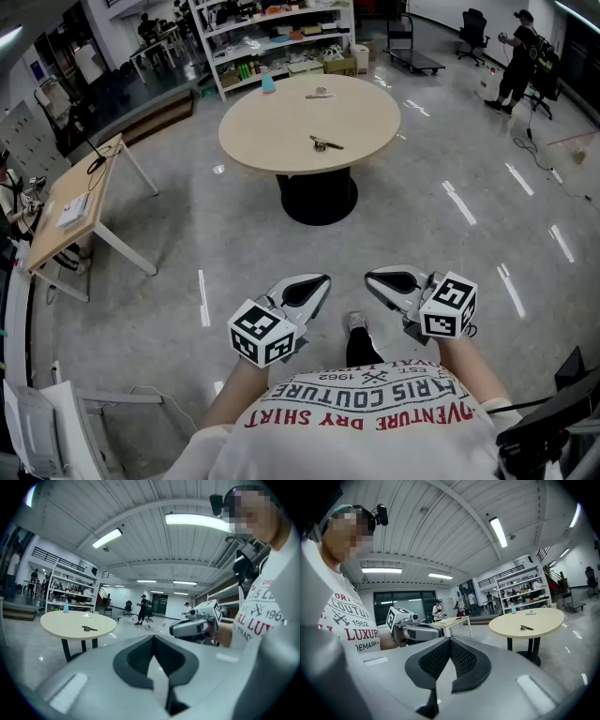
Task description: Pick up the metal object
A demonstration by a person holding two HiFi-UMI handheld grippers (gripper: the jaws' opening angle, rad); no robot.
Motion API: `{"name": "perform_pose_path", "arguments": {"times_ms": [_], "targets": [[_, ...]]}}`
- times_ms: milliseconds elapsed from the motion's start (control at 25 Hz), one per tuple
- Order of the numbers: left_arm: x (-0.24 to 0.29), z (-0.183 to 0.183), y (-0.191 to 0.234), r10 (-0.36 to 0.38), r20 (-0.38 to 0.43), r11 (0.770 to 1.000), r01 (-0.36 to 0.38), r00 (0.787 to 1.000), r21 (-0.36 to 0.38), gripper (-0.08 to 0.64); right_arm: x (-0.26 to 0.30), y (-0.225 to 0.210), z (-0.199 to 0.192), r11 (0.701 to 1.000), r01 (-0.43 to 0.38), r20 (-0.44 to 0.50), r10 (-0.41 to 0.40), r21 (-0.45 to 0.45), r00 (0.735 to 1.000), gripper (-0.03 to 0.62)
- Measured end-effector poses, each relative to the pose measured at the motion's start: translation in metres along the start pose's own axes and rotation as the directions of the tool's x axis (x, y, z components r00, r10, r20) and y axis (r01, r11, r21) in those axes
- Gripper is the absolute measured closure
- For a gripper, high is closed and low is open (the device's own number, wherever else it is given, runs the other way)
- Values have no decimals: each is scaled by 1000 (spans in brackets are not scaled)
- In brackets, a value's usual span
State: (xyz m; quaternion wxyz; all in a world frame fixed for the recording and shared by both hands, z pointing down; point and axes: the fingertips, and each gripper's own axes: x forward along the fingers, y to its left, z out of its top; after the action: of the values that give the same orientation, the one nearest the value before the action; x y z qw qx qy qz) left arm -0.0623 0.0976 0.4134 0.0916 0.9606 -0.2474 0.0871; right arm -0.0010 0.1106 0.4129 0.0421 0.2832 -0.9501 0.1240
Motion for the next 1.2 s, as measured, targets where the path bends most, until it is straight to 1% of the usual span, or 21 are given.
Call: {"name": "perform_pose_path", "arguments": {"times_ms": [120,200,320,440,520,600,680,800,920,1120,1200], "targets": [[48,0,51,14,-11,1000,-14,1000,-8,557,23,-65,4,1000,-10,3,10,1,1000,591],[83,10,86,15,-11,1000,-15,1000,-14,557,36,-113,15,1000,-9,7,9,0,1000,591],[139,39,140,29,-17,1000,-29,999,8,557,53,-189,42,1000,-1,22,1,-5,1000,591],[191,78,183,44,-24,997,-42,999,68,557,61,-258,77,1000,9,43,-8,-20,999,591],[218,101,205,39,-11,994,-38,999,99,557,67,-294,101,999,11,69,-9,-36,998,591],[235,113,221,24,2,995,-24,1000,93,557,76,-319,120,998,10,87,-5,-59,996,591],[244,111,232,19,-1,997,-18,1000,72,557,86,-334,129,997,0,96,7,-71,995,591],[255,104,253,35,-20,998,-34,999,57,557,99,-353,132,998,-13,87,19,-68,996,591],[263,106,281,42,-23,998,-41,999,45,557,119,-375,134,998,-18,80,23,-56,997,591],[278,98,334,18,-28,1000,-17,999,20,557,159,-411,129,999,1,64,2,-37,998,591],[291,98,355,25,-34,999,-25,999,23,557,169,-429,129,1000,5,67,-4,-23,998,591]]}}
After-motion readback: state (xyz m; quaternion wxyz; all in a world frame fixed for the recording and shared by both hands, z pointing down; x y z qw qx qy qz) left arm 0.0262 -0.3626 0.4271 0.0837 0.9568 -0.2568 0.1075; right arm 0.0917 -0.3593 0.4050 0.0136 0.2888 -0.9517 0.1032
